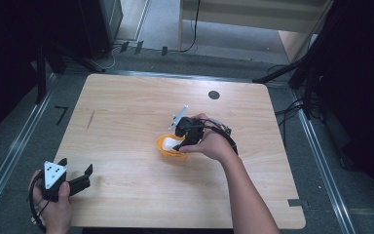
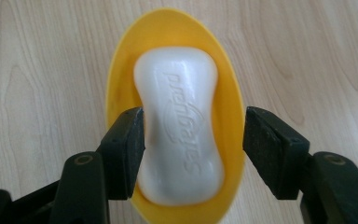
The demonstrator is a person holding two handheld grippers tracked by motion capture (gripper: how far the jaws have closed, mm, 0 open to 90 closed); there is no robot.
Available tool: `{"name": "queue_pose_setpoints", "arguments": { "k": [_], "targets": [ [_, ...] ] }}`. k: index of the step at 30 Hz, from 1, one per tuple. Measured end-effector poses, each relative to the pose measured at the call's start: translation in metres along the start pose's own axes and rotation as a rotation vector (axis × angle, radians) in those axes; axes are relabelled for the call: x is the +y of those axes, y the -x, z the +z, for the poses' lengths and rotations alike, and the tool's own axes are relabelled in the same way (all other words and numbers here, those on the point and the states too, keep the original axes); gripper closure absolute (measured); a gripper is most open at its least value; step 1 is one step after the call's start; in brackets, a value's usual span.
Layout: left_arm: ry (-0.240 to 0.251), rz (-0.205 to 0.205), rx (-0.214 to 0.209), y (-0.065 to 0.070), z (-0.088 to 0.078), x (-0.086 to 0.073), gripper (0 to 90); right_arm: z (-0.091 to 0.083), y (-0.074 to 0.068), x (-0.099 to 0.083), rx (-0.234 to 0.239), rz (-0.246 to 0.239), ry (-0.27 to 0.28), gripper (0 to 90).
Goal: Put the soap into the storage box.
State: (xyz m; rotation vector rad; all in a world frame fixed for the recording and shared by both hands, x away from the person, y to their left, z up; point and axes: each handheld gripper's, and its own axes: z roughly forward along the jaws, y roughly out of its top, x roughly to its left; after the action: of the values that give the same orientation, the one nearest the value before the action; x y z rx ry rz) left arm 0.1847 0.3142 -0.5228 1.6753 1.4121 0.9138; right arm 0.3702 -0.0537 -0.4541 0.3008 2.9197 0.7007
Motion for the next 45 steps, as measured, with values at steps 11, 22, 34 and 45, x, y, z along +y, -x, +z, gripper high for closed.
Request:
{"name": "queue_pose_setpoints", "arguments": {
  "k": [11,22,34,45],
  "targets": [
    [-0.002,0.004,0.005,0.000,0.000,0.000,12.0,-0.023,0.003,-0.034,-0.021,0.140,0.078,31.0],
    [0.000,-0.004,0.004,0.000,0.000,0.000,10.4,-0.042,0.003,-0.076,-0.082,0.331,0.162,14.0],
    [0.000,-0.014,0.001,-0.001,-0.001,0.000,9.4,-0.047,-0.007,-0.126,-0.118,0.461,0.238,1.4],
    [-0.005,-0.022,-0.008,-0.002,0.000,0.000,9.4,-0.045,-0.023,-0.170,-0.193,0.552,0.294,0.0]
  ]
}}
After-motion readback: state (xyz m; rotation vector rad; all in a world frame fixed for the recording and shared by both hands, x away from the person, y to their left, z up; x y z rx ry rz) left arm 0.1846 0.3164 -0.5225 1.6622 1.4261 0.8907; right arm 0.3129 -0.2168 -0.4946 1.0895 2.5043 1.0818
